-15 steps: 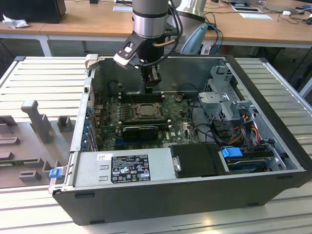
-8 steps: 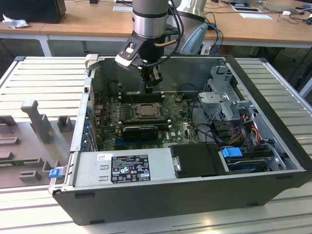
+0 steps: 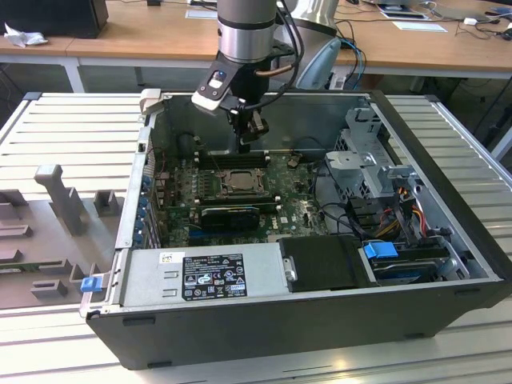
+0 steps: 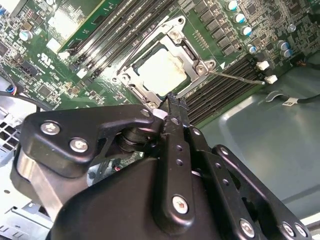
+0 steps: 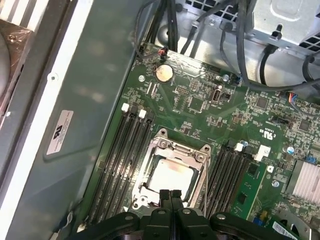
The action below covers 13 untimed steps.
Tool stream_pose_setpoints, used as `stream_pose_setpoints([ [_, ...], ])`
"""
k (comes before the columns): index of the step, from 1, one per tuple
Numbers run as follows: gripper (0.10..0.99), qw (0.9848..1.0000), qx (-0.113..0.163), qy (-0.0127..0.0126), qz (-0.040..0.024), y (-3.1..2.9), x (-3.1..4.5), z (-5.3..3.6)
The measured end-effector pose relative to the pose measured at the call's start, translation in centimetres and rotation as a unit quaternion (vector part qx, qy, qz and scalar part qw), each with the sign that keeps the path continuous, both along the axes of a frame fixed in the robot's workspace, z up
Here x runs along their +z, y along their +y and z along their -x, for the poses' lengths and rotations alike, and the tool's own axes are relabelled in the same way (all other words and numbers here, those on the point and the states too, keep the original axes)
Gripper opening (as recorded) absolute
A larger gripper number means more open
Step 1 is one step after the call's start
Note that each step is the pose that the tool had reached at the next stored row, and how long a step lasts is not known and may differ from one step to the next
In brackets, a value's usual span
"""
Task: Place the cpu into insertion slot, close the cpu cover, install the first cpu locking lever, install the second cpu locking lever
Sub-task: 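Install the first cpu locking lever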
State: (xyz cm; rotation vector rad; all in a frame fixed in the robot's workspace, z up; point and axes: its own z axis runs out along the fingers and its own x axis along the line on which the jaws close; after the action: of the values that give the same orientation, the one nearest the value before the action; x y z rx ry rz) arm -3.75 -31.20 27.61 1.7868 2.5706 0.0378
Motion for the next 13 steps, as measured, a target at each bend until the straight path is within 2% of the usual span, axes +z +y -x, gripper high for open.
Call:
stream_pose_setpoints([
  [13,0.106,0.9994,0.035,0.0,0.0,0.0,0.0,0.0],
])
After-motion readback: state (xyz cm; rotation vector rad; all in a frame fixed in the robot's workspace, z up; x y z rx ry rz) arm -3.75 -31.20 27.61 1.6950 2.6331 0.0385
